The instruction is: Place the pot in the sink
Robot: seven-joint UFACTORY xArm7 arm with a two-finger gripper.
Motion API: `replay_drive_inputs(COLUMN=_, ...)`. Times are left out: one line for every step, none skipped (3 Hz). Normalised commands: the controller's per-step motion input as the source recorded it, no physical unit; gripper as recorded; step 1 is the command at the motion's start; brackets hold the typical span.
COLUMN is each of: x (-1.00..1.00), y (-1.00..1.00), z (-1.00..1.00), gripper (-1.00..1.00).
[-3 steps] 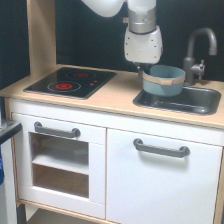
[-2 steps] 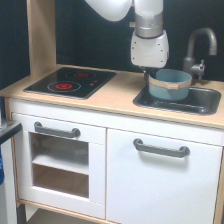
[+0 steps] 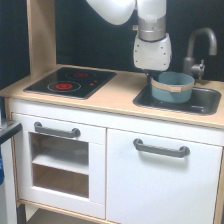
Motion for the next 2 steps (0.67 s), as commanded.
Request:
replay_drive_inputs(x=0.10, y=0.06, z=-0.28, gripper=-0.02)
replay_drive_inputs(x=0.03, y=0.06, z=-0.29, gripper=0.13)
